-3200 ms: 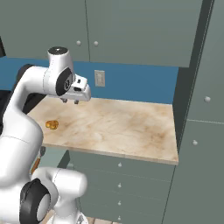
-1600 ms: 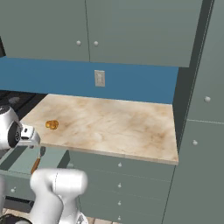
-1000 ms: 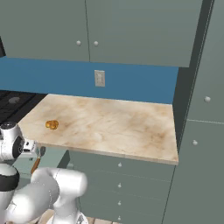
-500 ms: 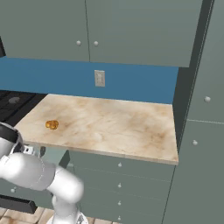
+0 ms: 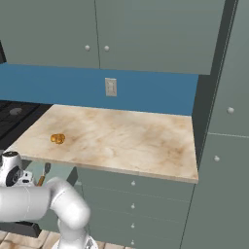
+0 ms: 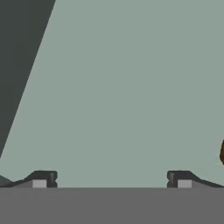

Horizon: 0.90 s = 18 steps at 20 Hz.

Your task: Pick the pizza cutter from the drawer and place it on the counter.

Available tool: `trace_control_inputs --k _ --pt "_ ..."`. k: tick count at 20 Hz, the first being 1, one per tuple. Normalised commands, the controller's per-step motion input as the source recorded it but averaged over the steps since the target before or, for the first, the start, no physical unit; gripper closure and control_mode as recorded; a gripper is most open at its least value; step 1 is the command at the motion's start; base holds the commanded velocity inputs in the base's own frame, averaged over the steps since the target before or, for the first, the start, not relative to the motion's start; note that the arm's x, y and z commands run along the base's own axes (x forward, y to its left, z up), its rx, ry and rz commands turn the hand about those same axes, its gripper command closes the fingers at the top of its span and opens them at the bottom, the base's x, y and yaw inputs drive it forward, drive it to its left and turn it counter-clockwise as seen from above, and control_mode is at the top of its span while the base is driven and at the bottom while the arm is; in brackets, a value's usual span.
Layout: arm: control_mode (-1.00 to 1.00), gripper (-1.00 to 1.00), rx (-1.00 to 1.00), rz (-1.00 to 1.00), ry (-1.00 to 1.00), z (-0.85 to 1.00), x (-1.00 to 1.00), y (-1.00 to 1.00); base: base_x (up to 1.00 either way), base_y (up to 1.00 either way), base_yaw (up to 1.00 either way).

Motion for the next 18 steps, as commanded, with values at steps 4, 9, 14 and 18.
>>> trace_control_inputs --k 4,9,14,18 --pt "-1.0 -1.0 0.0 0.09 0.16 -0.43 -0.95 0.21 0.0 0.0 0.0" --pt "-1.0 -1.0 0.0 0.13 0.03 -0.08 -1.0 0.1 0.0 0.0 0.0" --pt "-1.0 -1.0 0.0 0.13 -0.02 0.0 -1.0 0.01 0.0 0.0 0.0" --pt "-1.0 -1.0 0.04 0.07 -0.12 0.62 -0.97 0.0 0.0 0.0 0.0"
